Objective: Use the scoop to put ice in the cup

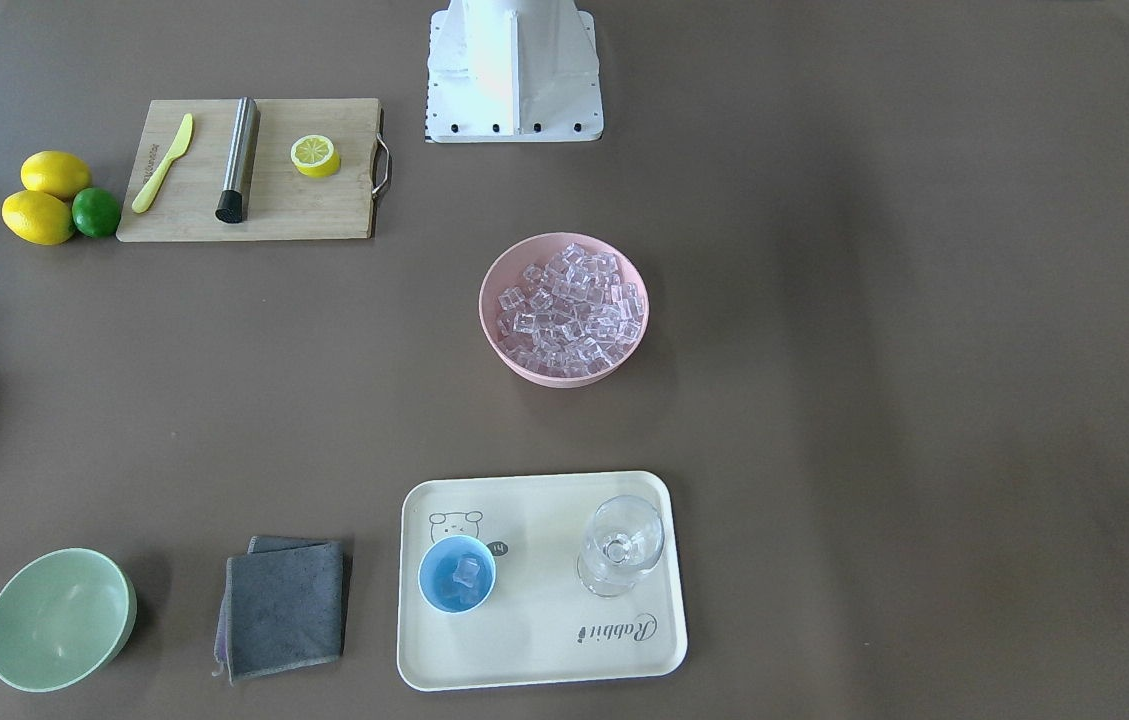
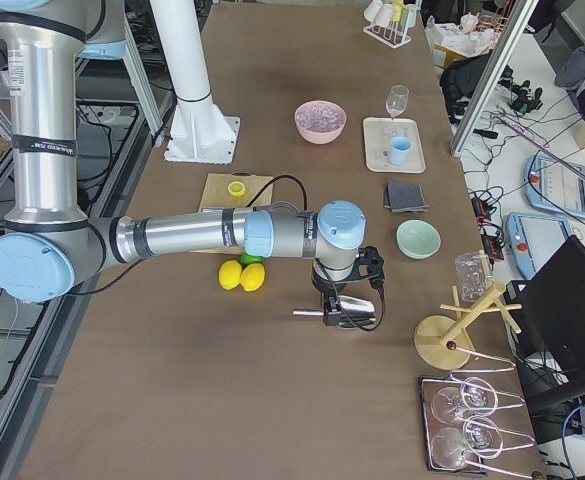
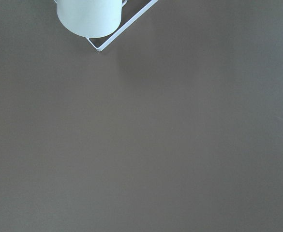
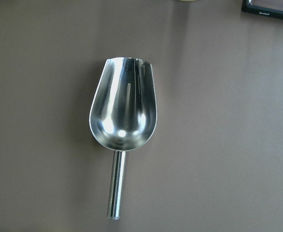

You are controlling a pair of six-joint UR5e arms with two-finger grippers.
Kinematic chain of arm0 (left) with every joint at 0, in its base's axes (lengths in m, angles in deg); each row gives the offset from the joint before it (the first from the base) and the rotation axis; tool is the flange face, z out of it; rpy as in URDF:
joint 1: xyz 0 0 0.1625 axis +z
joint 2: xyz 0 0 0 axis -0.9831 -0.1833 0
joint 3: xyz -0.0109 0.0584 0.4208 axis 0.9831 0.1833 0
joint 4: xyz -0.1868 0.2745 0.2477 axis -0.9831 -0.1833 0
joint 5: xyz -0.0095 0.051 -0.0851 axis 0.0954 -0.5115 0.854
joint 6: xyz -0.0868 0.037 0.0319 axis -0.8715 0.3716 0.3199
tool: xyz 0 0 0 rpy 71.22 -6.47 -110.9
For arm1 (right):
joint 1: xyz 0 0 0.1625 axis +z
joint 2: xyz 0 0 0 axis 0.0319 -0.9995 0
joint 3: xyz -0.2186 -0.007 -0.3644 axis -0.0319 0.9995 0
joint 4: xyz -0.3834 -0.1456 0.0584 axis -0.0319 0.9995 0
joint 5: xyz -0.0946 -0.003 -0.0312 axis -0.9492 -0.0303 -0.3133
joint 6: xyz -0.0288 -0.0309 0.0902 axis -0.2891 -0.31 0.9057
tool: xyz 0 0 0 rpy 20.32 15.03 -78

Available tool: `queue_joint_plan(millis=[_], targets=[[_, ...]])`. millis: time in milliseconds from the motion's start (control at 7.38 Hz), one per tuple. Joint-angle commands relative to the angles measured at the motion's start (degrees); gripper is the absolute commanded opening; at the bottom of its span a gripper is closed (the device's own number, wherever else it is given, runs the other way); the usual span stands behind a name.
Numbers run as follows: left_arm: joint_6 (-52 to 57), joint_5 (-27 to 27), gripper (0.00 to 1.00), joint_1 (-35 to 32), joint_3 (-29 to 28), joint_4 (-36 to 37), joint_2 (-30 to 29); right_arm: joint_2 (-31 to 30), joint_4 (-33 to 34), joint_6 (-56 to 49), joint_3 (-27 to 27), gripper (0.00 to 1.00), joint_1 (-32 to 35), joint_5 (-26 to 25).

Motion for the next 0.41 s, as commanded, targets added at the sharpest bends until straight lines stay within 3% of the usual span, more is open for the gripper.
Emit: queue_joint_plan(millis=[0, 271], targets=[[-0.04, 0.12, 0.99, 0.52, -0.04, -0.05, -0.13, 0.00, -0.10, 0.00, 0.09, 0.99, 0.03, -0.10], [0.14, 0.12, 0.99, 0.96, -0.22, -0.13, -0.56, -0.08, -0.19, 0.00, 0.17, 0.99, 0.03, -0.10]])
